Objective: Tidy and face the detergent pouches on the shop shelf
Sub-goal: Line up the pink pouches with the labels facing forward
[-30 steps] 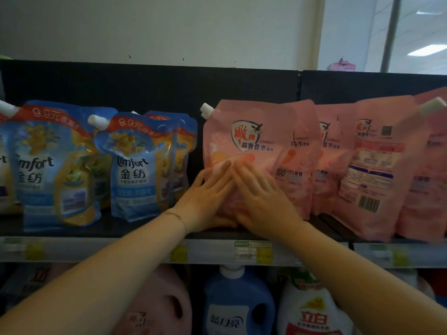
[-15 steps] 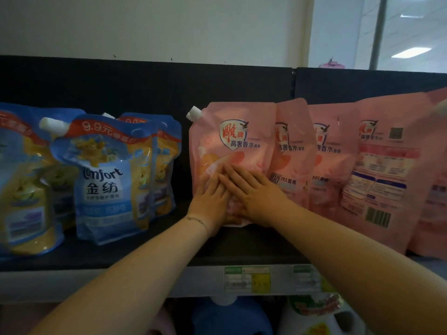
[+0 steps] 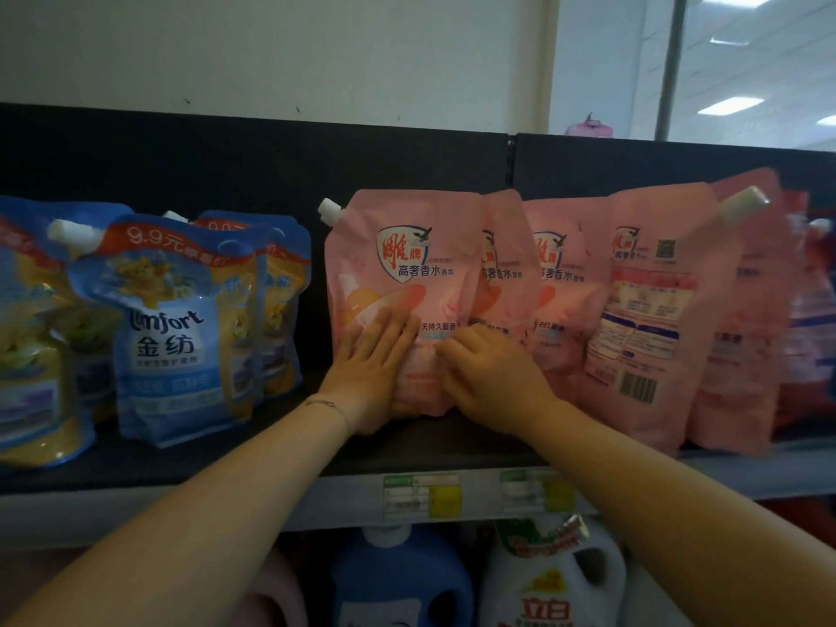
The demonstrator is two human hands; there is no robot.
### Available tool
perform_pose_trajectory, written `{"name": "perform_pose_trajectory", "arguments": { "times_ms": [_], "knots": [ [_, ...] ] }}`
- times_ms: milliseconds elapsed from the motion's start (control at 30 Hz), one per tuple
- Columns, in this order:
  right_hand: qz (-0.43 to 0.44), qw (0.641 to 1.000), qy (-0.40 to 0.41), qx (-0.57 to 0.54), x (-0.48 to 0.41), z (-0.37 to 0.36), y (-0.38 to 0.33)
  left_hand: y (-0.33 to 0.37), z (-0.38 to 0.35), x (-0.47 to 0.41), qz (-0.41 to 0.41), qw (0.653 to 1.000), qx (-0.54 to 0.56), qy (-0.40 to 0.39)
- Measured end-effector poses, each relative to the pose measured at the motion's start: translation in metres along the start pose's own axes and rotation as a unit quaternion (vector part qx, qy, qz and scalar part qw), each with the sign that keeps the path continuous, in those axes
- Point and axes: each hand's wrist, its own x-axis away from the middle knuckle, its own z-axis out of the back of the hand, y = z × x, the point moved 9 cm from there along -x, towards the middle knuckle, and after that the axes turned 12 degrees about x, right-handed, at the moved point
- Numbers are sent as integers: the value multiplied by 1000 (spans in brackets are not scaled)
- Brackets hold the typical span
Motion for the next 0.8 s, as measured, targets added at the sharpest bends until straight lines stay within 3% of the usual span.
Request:
{"name": "perform_pose_trajectory", "arguments": {
  "times_ms": [133, 200, 300, 400, 467, 567, 700, 800],
  "knots": [
    [-106, 992, 38, 51, 20, 24, 38, 12, 5, 4, 29, 998, 47, 6],
    [-197, 979, -16, 59, 28, 27, 60, 19, 10, 6, 38, 996, 74, 23],
    [-322, 933, -153, 49, 47, 15, 84, 30, 33, 13, 11, 988, 98, 119],
    [-410, 896, -167, -40, 61, 0, 95, 36, 52, 26, -38, 963, 164, 209],
    [-443, 872, -153, -143, 64, -15, 94, 40, 54, 34, -47, 957, 198, 205],
    [-482, 838, -88, -241, 62, -19, 88, 41, 41, 36, -9, 956, 264, 127],
    [-580, 770, 15, -265, 73, -1, 97, 34, 19, 32, 56, 921, 382, 47],
    [-601, 759, 73, -240, 73, 26, 108, 34, 15, 30, 81, 904, 417, 47]
  ]
}}
